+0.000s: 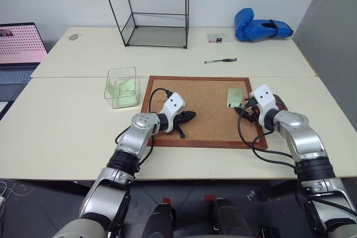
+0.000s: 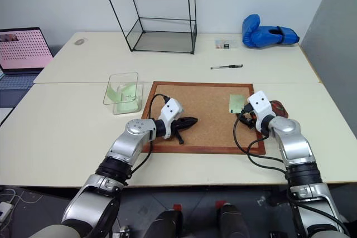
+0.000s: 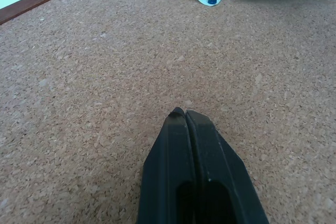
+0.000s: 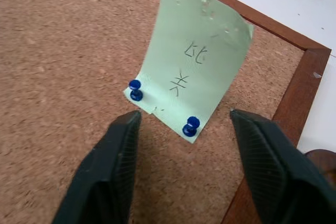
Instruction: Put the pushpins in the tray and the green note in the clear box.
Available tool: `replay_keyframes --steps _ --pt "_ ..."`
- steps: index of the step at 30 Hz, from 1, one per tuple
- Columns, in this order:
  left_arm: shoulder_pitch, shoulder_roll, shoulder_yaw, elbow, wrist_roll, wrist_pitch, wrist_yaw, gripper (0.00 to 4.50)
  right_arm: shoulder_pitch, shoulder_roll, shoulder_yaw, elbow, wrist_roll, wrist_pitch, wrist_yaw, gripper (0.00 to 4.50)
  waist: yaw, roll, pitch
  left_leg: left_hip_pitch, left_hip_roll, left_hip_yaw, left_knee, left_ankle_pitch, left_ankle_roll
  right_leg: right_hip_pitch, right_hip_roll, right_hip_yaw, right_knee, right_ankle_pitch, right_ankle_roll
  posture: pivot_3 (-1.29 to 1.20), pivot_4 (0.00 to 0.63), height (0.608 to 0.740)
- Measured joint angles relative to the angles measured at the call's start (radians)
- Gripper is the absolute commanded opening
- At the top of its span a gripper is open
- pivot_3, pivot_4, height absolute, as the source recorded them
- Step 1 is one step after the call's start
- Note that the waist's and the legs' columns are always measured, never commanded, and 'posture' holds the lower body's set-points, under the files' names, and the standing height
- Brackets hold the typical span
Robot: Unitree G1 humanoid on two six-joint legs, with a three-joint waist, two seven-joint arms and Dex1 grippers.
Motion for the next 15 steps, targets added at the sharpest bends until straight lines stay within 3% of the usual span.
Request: replay_keyframes --steps 9,15 --pt "0.007 0.003 0.000 -0.019 0.001 0.001 0.003 0.00 -0.015 0.006 0.001 0.063 0.000 -0.030 -0.008 0.13 -0.001 0.000 0.000 0.000 0.000 0.000 0.000 0.000 0.000 0.000 0.000 0.000 0.000 0.000 0.000 0.00 0.150 0.740" --pt "0.015 0.005 0.000 -0.031 0.002 0.002 0.003 0.00 -0.015 0.008 0.002 0.063 0.004 -0.034 -0.007 0.05 -0.001 0.000 0.000 0.000 0.000 0.000 0.000 0.000 0.000 0.000 0.000 0.000 0.000 0.000 0.000 0.00 0.150 0.740"
